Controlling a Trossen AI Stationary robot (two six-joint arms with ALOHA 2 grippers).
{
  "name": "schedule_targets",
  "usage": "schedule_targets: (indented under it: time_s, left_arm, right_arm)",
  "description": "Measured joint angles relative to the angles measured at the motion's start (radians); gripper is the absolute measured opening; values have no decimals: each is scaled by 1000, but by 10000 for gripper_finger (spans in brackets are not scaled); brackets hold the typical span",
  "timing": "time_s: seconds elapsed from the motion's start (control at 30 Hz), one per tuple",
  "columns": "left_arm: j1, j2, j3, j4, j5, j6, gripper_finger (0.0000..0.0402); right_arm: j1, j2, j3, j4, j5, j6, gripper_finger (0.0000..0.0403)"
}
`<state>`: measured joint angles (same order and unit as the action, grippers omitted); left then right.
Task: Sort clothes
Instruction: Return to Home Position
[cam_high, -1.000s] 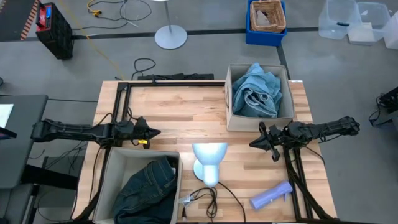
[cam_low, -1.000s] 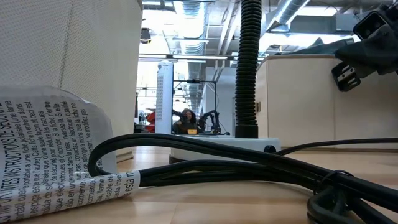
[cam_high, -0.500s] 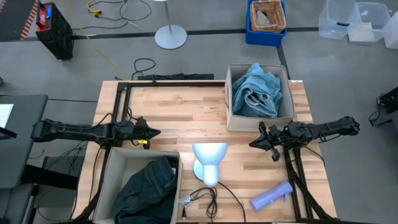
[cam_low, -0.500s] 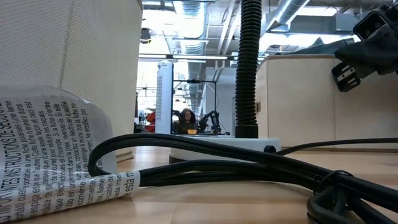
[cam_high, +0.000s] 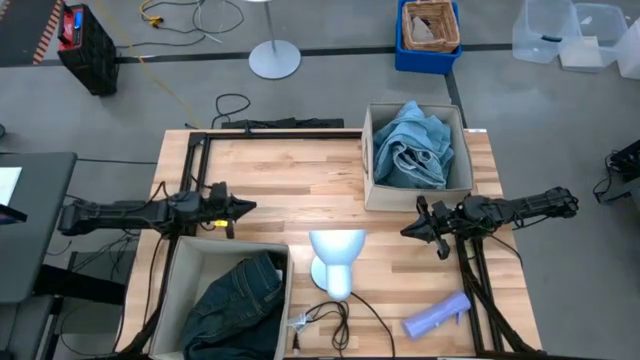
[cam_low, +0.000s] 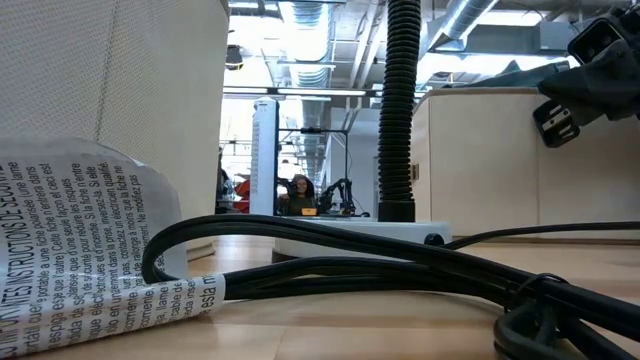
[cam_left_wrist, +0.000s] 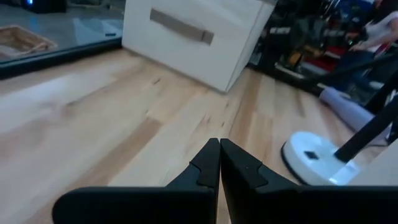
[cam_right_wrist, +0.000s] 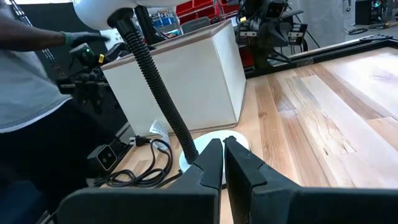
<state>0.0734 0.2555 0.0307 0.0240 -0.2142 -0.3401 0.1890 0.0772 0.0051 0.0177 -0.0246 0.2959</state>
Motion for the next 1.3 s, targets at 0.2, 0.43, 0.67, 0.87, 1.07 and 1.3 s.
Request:
schedule_targets:
  time_s: [0.2,0.43,0.67,0.87,1.07,1.3]
  left_arm:
    - [0,-22,-1,-2,0,0,8]
    - [0,-20,-3,-4,0,0,8]
    - [0,-20,-3,-5,1,0,8]
    - [0,-20,-4,-5,1,0,8]
    - [0,-20,-4,-5,1,0,8]
    - [0,-20,-4,-5,2,0,8]
  right_arm:
    - [0,0,0,0,0,1,33]
    - [0,0,0,0,0,2,33]
    - [0,0,0,0,0,2,33]
    - [0,0,0,0,0,1,33]
    - [0,0,0,0,0,1,33]
    - [0,0,0,0,0,0,33]
